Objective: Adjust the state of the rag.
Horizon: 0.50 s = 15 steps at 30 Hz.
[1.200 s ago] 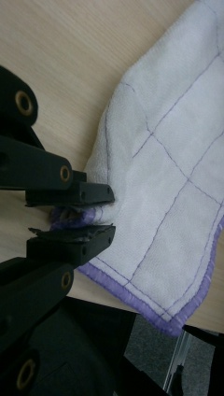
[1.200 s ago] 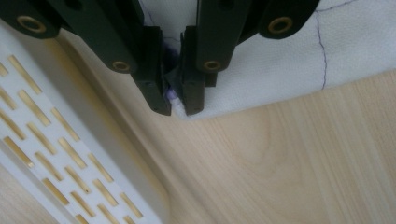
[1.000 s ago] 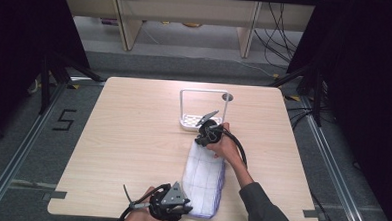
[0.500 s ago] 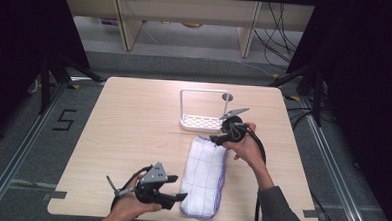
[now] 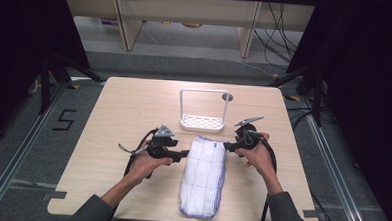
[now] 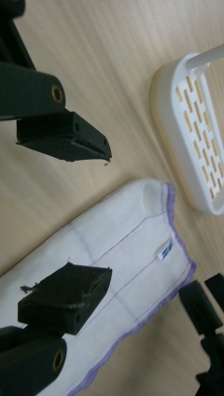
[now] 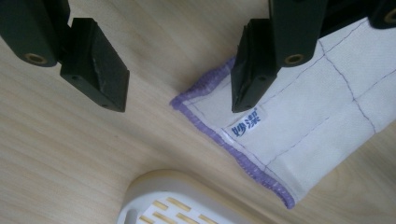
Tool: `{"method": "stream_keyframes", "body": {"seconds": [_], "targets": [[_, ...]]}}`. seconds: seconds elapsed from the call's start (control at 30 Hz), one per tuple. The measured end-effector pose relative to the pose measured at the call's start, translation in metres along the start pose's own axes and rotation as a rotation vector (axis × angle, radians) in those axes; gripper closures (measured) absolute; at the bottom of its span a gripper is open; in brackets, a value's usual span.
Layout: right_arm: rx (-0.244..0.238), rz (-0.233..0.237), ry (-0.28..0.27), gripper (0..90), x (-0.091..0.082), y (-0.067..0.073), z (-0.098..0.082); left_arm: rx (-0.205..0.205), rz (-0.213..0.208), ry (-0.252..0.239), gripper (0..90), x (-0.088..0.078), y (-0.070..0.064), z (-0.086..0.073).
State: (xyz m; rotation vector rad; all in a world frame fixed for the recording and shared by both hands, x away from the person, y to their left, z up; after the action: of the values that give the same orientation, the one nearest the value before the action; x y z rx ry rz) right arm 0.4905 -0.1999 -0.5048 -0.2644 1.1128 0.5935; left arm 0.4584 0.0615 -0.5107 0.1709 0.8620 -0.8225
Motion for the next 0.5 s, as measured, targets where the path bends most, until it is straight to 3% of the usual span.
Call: {"method": "stream_keyframes", "body": {"seconds": [0.07,0.2,0.27,0.5], "targets": [[-0.003,-0.006,0.004,38.2,0.001,0.000,0.000,0.004,0.020,0.010,36.2,0.008,0.004,0.009],[0.009,-0.003,-0.003,38.4,0.001,0.001,0.001,-0.004,0.015,0.020,37.4,0.025,0.010,0.023],[0.014,0.000,-0.024,38.5,0.002,0.002,0.003,0.020,0.018,0.036,39.5,0.033,0.010,0.028],[-0.018,-0.013,0.002,37.9,0.008,0.007,0.006,0.037,0.009,0.041,47.9,0.054,0.008,0.036]]}}
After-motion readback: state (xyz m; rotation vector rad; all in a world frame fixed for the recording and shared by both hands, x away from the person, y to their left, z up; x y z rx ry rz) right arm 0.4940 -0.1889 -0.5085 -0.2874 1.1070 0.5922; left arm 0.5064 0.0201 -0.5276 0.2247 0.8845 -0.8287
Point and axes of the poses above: each handheld gripper's, and its own axes: x roughly forward along the jaws, z roughly out of its top, y roughly to its left, the point moved 4 cm from there along x, roughly forward along the jaws, and after that the axes turned 11 degrees about y, right-handed, at the moved point
